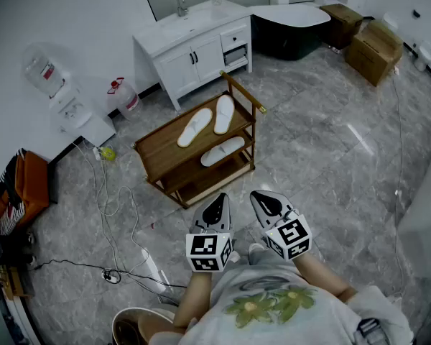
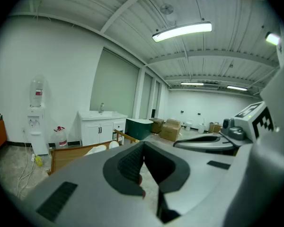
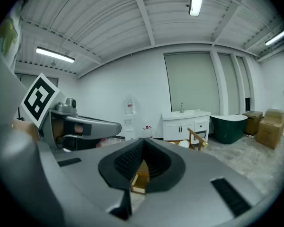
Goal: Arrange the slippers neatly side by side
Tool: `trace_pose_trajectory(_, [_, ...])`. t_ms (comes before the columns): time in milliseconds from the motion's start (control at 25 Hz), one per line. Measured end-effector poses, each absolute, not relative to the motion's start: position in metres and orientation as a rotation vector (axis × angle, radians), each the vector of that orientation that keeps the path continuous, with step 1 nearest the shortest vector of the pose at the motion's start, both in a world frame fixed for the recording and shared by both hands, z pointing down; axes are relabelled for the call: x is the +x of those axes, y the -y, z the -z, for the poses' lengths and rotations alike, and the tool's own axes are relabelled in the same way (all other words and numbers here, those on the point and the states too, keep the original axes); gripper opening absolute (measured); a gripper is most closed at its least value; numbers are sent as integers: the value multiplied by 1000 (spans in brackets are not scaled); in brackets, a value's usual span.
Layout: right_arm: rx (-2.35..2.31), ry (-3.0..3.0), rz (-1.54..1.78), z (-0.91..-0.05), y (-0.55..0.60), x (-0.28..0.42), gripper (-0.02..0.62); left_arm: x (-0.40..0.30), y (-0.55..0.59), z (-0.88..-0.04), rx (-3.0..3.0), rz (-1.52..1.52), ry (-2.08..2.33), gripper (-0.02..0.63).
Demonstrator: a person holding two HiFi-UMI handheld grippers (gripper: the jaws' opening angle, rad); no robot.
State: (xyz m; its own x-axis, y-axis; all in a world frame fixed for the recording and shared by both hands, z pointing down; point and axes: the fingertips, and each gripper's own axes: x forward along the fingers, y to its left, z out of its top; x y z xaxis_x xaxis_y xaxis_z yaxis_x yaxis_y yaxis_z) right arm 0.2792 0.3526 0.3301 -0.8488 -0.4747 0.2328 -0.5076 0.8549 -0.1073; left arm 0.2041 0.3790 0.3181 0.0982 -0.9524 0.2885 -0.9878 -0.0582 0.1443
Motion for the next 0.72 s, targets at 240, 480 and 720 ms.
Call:
trace_pose_trajectory(240, [753,2849,-242,-333,-349,293,6,220,-378,-327,2063,-166,1923,15])
trace_pose_trajectory(480, [724,2851,-220,-340,-341,299,6,222,-377,-335,2015,-159,1964,15])
trace_pose_trajectory(720, [706,2842,-254,-349,-334,298,6,218,-373,-342,1975,-176,1966,15])
